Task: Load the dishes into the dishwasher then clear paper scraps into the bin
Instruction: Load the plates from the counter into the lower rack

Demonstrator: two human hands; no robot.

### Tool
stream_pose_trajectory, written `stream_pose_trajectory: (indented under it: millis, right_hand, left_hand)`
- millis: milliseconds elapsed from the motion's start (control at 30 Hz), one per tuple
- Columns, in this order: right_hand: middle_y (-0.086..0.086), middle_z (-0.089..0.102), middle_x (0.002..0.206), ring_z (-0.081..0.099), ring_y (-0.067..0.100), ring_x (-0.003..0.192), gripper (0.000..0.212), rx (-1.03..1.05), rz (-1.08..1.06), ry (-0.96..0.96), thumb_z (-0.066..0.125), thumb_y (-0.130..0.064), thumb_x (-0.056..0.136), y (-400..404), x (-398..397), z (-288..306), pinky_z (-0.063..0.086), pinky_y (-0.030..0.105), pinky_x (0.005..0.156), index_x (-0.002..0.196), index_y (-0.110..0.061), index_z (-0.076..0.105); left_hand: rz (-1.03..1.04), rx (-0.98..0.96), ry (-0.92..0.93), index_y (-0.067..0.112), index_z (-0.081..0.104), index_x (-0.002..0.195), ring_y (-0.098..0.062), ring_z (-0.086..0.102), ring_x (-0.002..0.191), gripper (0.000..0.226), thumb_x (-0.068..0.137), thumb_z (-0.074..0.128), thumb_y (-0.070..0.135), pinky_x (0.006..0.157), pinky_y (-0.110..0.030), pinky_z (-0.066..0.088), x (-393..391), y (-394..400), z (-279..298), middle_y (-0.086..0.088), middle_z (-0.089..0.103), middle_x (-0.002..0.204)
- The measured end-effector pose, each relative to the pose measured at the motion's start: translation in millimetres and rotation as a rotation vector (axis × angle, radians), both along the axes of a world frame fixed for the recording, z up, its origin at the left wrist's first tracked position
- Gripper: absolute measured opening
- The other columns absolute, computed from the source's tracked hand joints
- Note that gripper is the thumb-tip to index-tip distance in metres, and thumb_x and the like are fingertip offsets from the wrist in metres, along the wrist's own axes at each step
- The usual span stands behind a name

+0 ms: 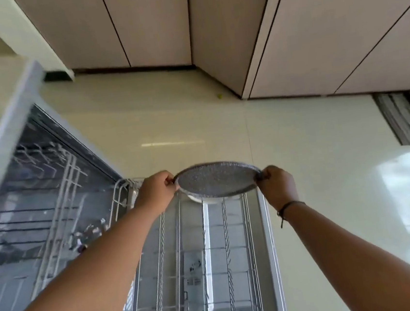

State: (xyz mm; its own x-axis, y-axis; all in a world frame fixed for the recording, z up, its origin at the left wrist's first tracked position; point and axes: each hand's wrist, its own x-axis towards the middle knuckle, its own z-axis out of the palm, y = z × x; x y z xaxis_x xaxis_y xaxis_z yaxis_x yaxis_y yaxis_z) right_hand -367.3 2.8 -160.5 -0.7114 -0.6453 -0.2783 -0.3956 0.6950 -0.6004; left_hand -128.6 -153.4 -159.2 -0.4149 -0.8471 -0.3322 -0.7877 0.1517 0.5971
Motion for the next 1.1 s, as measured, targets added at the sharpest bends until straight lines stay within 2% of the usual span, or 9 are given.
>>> stream_pose_trajectory:
  millis: [100, 367, 467, 633, 700, 833, 933, 1033, 1100]
  right_hand:
    - [0.004, 0.06, 0.08, 0.052, 0.022, 0.075, 0.006, -0.001, -0.003, -0.014, 0.064, -0.014, 0.085, -13, -13, -55, 0.032, 0.025, 0.061, 0.081, -0.01, 0.063]
    - [0.009, 0.064, 0.083, 0.055, 0.028, 0.078, 0.011, 0.089, 0.076, 0.002, 0.062, -0.019, 0.086, -29, -32, -167, 0.035, 0.027, 0.062, 0.082, -0.008, 0.062]
    - [0.013, 0.068, 0.088, 0.058, 0.031, 0.084, 0.013, 0.094, 0.094, 0.004, 0.062, -0.02, 0.086, -30, -33, -185, 0.042, 0.031, 0.065, 0.085, -0.008, 0.064]
    - [0.004, 0.064, 0.084, 0.057, 0.025, 0.082, 0.009, 0.167, 0.153, -0.042, 0.061, -0.022, 0.086, -35, -31, -202, 0.036, 0.025, 0.064, 0.083, -0.014, 0.063]
    - [0.005, 0.067, 0.09, 0.058, 0.023, 0.085, 0.01, 0.196, 0.188, -0.07, 0.061, -0.022, 0.086, -35, -29, -208, 0.038, 0.023, 0.067, 0.087, -0.014, 0.067]
    - [0.005, 0.07, 0.096, 0.063, 0.022, 0.092, 0.015, 0.184, 0.216, -0.049, 0.058, -0.017, 0.086, -31, -25, -211, 0.042, 0.023, 0.072, 0.093, -0.016, 0.071]
    - [0.006, 0.071, 0.102, 0.063, 0.023, 0.098, 0.019, 0.198, 0.245, -0.03, 0.056, -0.018, 0.088, -28, -26, -210, 0.042, 0.022, 0.075, 0.1, -0.015, 0.071]
    - [0.006, 0.069, 0.112, 0.063, 0.023, 0.104, 0.028, 0.184, 0.243, -0.033, 0.053, -0.023, 0.092, -21, -24, -202, 0.041, 0.021, 0.08, 0.116, -0.016, 0.066]
    - [0.008, 0.069, 0.112, 0.064, 0.024, 0.102, 0.029, 0.17, 0.241, -0.038, 0.053, -0.021, 0.092, -17, -19, -191, 0.041, 0.021, 0.08, 0.118, -0.015, 0.064]
  left_hand:
    - [0.019, 0.041, -0.041, 0.018, 0.062, 0.079, -0.023, 0.056, 0.073, 0.012, 0.08, 0.073, 0.018, 0.059, -0.028, 0.036, -14, -10, -50, -0.001, 0.062, 0.077]
    - [0.022, 0.109, -0.136, 0.006, 0.066, 0.091, -0.021, 0.057, 0.08, 0.017, 0.08, 0.074, 0.017, 0.069, -0.028, 0.042, -31, -23, -157, -0.007, 0.065, 0.088]
    - [0.026, 0.118, -0.138, 0.007, 0.064, 0.088, -0.024, 0.058, 0.08, 0.018, 0.079, 0.074, 0.019, 0.071, -0.032, 0.045, -30, -25, -177, -0.008, 0.066, 0.086]
    - [0.041, 0.149, -0.15, 0.017, 0.059, 0.084, -0.023, 0.055, 0.08, 0.015, 0.081, 0.073, 0.019, 0.068, -0.027, 0.038, -26, -29, -200, -0.002, 0.06, 0.085]
    - [0.059, 0.175, -0.15, 0.014, 0.062, 0.091, -0.025, 0.058, 0.083, 0.015, 0.083, 0.072, 0.022, 0.072, -0.029, 0.044, -25, -28, -209, -0.004, 0.061, 0.09]
    - [0.093, 0.254, -0.101, 0.015, 0.064, 0.087, -0.028, 0.062, 0.084, 0.014, 0.082, 0.073, 0.025, 0.079, -0.037, 0.05, -21, -25, -220, -0.013, 0.069, 0.093]
    - [0.061, 0.263, -0.121, 0.011, 0.064, 0.108, -0.027, 0.061, 0.097, 0.028, 0.086, 0.069, 0.029, 0.084, -0.032, 0.047, -20, -20, -217, -0.01, 0.067, 0.106]
    - [0.011, 0.286, -0.18, 0.013, 0.049, 0.135, -0.029, 0.052, 0.121, 0.052, 0.089, 0.065, 0.031, 0.099, -0.034, 0.04, -18, -9, -205, -0.013, 0.052, 0.136]
    - [-0.017, 0.313, -0.213, 0.015, 0.043, 0.141, -0.029, 0.046, 0.129, 0.058, 0.089, 0.064, 0.033, 0.103, -0.033, 0.037, -14, 1, -194, -0.013, 0.045, 0.144]
